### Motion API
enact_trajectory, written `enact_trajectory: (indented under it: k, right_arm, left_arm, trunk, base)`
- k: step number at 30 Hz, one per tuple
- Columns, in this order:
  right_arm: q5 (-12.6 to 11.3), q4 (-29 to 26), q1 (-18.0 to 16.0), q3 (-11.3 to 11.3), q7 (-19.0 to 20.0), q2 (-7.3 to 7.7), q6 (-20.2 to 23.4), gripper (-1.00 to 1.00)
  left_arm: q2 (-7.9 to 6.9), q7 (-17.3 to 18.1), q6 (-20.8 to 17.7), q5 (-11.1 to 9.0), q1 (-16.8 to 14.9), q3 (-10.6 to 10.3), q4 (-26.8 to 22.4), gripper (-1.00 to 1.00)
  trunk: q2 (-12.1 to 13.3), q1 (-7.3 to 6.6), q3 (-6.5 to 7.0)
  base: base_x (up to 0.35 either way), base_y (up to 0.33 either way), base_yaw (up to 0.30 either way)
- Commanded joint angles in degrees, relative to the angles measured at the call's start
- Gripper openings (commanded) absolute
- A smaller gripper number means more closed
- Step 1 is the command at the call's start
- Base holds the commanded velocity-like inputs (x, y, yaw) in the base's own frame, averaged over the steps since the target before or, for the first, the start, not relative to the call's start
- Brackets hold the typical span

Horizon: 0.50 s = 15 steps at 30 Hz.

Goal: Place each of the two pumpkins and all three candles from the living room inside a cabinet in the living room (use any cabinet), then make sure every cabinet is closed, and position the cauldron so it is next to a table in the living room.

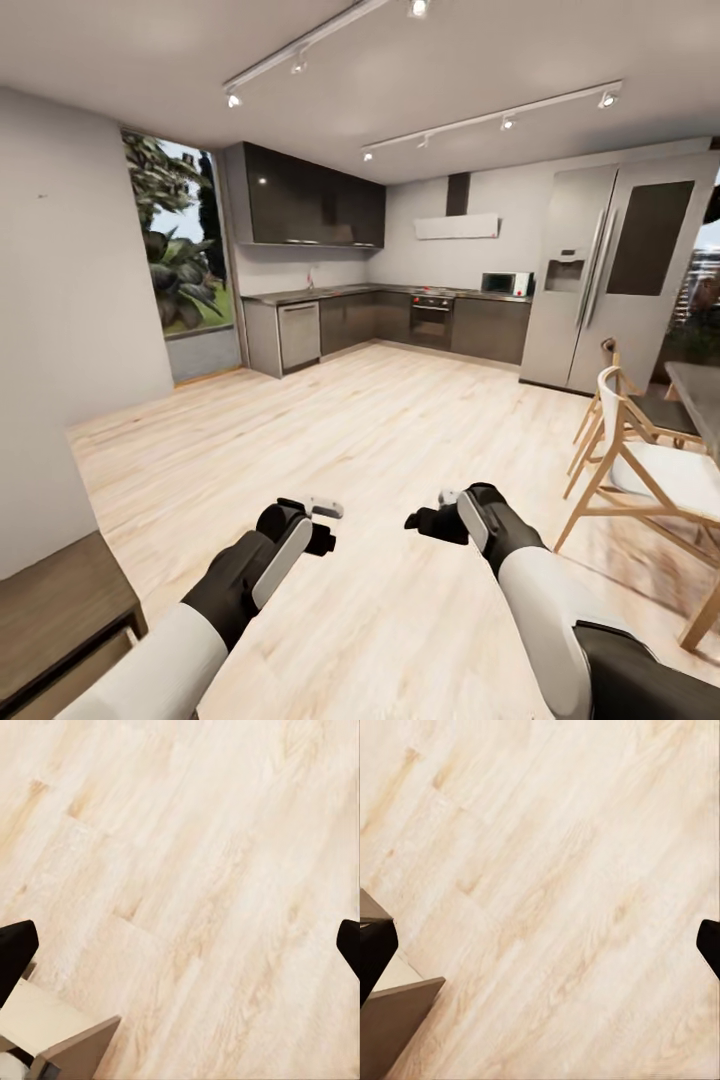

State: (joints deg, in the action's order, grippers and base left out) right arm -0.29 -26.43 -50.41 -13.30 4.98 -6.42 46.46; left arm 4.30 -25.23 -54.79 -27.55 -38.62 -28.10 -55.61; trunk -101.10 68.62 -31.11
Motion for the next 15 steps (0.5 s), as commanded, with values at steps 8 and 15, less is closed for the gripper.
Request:
enact_trajectory:
  k: [8,15]
  right_arm:
    - [-0.1,0.3,0.0,-0.3,-0.1,0.92,0.4,1.00]
    - [-0.1,0.3,0.0,-1.0,-0.3,1.24,0.4,1.00]
  left_arm:
    - [0.14,-0.3,-0.2,-0.7,-0.1,-0.1,0.8,1.00]
    - [0.22,-0.2,-0.5,-0.7,-0.1,0.0,1.8,1.00]
  trunk:
    - [3.2,-1.77,1.28]
    - [6.0,-3.31,2.15]
  base:
    - [0.000,0.000,-0.239]
    - [0.000,0.000,-0.109]
